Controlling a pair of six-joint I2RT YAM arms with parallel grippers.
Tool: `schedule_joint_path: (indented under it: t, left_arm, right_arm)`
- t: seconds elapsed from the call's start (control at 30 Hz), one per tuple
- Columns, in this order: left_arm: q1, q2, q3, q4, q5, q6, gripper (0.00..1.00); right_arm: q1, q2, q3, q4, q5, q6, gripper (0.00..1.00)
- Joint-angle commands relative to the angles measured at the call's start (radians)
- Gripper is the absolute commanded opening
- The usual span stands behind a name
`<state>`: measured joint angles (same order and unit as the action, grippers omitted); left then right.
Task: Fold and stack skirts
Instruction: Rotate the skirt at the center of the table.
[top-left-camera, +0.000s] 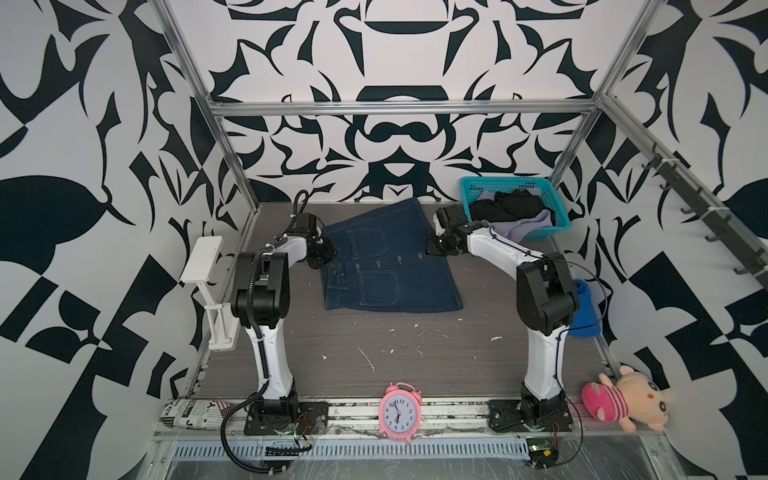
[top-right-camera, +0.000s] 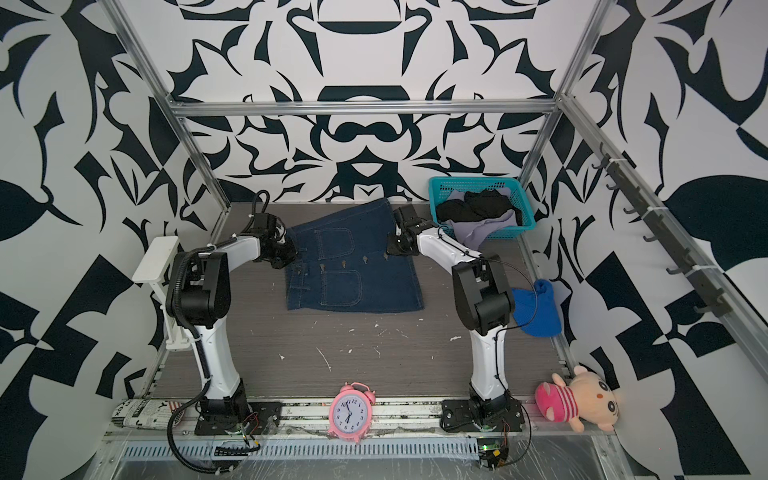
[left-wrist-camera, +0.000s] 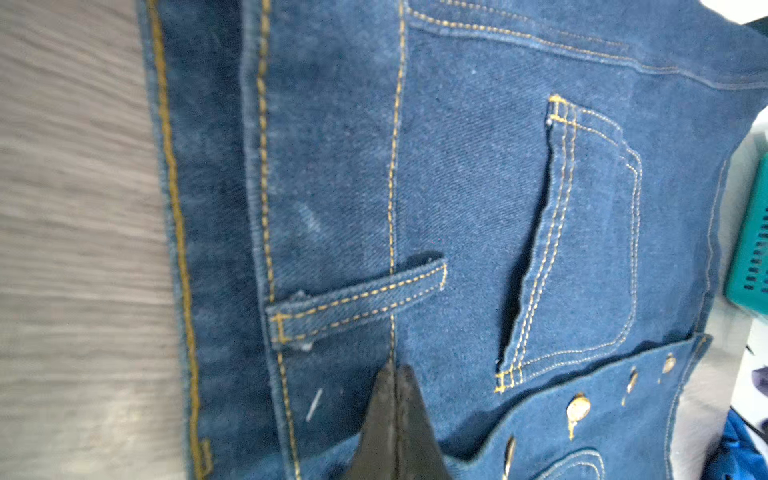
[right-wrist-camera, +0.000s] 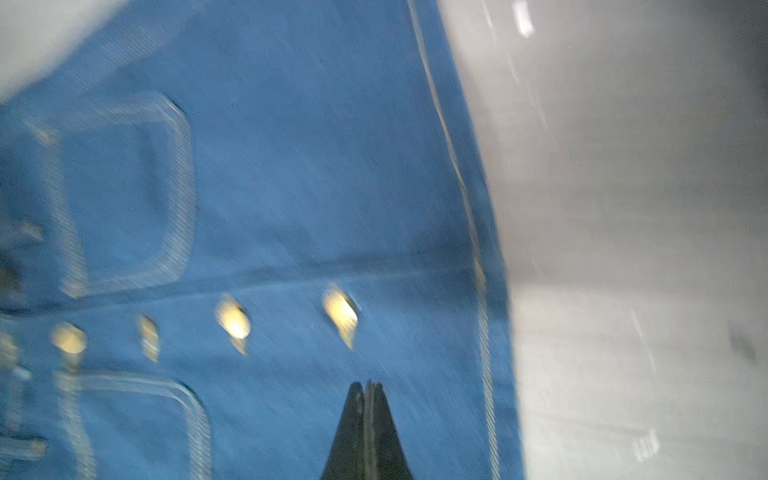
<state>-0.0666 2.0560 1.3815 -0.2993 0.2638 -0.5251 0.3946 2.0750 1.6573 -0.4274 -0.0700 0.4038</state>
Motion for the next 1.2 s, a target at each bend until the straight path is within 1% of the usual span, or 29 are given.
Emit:
schedule_joint_path:
  t: [0.0, 0.13, 0.23, 0.33, 0.43, 0.57, 0.63, 0.77, 0.9, 1.0, 1.03, 1.1, 1.17]
  left_arm:
    - [0.004, -0.002, -0.026, -0.043, -0.044, -0.038, 0.0]
    - [0.003, 0.025, 0.008, -0.08, -0.069, -0.033, 0.0]
    - [0.002, 0.065, 0.052, -0.109, -0.068, -0.024, 0.0]
    - [-0.013, 0.112, 0.113, -0.131, -0.061, -0.016, 0.0]
    - [-0.036, 0.17, 0.207, -0.185, -0.057, 0.008, 0.0]
    - [-0.059, 0.212, 0.289, -0.202, -0.053, 0.023, 0.0]
    - [-0.064, 0.235, 0.329, -0.208, -0.046, 0.031, 0.0]
    - [-0.065, 0.275, 0.412, -0.239, -0.019, 0.041, 0.0]
    - [-0.064, 0.245, 0.436, -0.205, -0.06, 0.062, 0.0]
    - [-0.056, 0.239, 0.536, -0.316, -0.078, 0.108, 0.0]
    - [-0.056, 0.222, 0.541, -0.327, -0.09, 0.115, 0.0]
    - [-0.056, 0.147, 0.497, -0.316, -0.112, 0.12, 0.01]
    - [-0.058, 0.039, 0.402, -0.254, -0.129, 0.115, 0.13]
  right_arm:
    - [0.003, 0.112, 0.148, -0.091, 0.015, -0.042, 0.0]
    - [0.001, 0.198, 0.245, -0.101, 0.027, -0.047, 0.0]
    - [-0.005, 0.276, 0.347, -0.155, 0.027, -0.03, 0.0]
    - [-0.012, 0.315, 0.377, -0.166, 0.043, -0.004, 0.0]
    - [-0.036, 0.306, 0.338, -0.16, 0.067, 0.034, 0.0]
    - [-0.088, 0.218, 0.192, -0.117, 0.097, 0.089, 0.0]
    - [-0.114, 0.166, 0.114, -0.076, 0.113, 0.1, 0.0]
    - [-0.147, 0.117, 0.056, -0.054, 0.097, 0.096, 0.0]
    - [-0.148, 0.109, 0.084, -0.087, 0.054, 0.092, 0.0]
    - [-0.148, 0.062, 0.092, -0.097, 0.029, 0.098, 0.0]
    - [-0.144, 0.042, 0.091, -0.093, 0.018, 0.095, 0.0]
    - [-0.141, -0.017, 0.099, -0.103, -0.026, 0.081, 0.0]
    - [-0.136, -0.071, 0.1, -0.119, -0.073, 0.062, 0.0]
